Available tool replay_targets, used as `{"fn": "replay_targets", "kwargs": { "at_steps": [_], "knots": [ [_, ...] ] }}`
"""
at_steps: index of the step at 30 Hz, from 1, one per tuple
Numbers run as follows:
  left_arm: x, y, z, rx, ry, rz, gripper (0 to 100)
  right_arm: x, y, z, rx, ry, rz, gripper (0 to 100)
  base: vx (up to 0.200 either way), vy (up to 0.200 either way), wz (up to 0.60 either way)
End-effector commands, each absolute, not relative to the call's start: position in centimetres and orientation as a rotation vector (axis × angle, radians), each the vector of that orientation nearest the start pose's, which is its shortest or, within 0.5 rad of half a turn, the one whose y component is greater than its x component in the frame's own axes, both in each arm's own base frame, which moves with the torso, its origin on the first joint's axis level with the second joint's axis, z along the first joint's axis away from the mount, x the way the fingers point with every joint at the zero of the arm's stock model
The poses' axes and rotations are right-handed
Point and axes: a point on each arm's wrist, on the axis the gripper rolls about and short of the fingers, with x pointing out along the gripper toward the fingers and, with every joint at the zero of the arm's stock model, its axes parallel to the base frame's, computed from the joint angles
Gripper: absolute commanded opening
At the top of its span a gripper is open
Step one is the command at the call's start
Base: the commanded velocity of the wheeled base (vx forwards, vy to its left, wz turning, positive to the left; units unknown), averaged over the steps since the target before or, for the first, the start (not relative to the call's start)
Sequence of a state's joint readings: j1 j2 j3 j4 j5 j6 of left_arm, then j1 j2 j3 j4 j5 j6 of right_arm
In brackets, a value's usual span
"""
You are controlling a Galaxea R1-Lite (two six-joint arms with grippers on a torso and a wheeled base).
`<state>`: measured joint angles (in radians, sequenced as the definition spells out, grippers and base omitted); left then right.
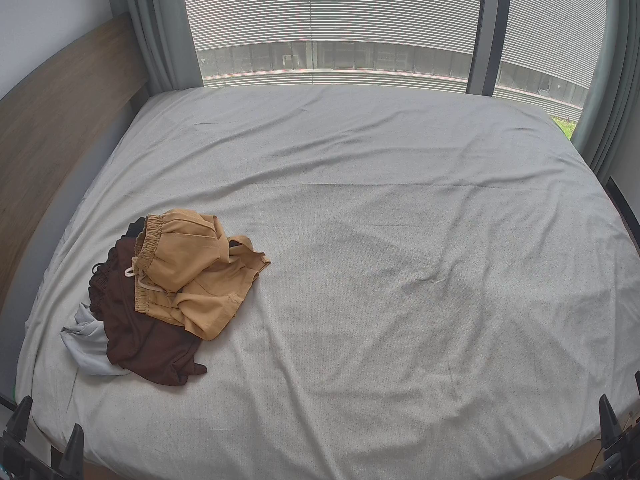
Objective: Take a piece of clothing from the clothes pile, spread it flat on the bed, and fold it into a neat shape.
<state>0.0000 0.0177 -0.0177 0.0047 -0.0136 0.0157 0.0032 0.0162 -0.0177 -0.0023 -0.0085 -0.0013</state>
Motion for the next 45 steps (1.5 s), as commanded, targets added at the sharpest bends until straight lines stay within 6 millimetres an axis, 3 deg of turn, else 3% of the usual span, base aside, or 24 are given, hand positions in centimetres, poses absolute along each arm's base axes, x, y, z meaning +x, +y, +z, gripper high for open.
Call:
{"fn": "replay_targets", "kwargs": {
  "at_steps": [1, 35, 36, 40, 45],
  "knots": [
    [-2.3, 0.0, 7.5, 0.015, 0.005, -0.012, 100, -2.3, 0.0, 7.6, -0.002, -0.003, -0.005, 100, 0.000, 0.000, 0.00],
    [-2.3, 0.0, 7.5, 0.029, 0.001, -0.015, 100, -2.3, 0.0, 7.6, 0.005, -0.003, -0.012, 100, 0.000, 0.000, 0.00],
    [-2.3, 0.0, 7.8, 0.025, -0.015, -0.011, 100, -2.3, 0.0, 7.6, 0.005, -0.003, -0.012, 100, 0.000, 0.000, 0.00],
    [-3.0, 0.0, 12.9, 0.019, -0.131, -0.011, 100, -2.3, 0.0, 7.6, 0.005, -0.003, -0.014, 100, 0.000, 0.000, 0.00],
    [-0.8, 0.0, 12.1, 0.013, 0.047, -0.079, 100, -2.3, 0.0, 7.6, 0.005, -0.003, -0.012, 100, 0.000, 0.000, 0.00]
  ]
}}
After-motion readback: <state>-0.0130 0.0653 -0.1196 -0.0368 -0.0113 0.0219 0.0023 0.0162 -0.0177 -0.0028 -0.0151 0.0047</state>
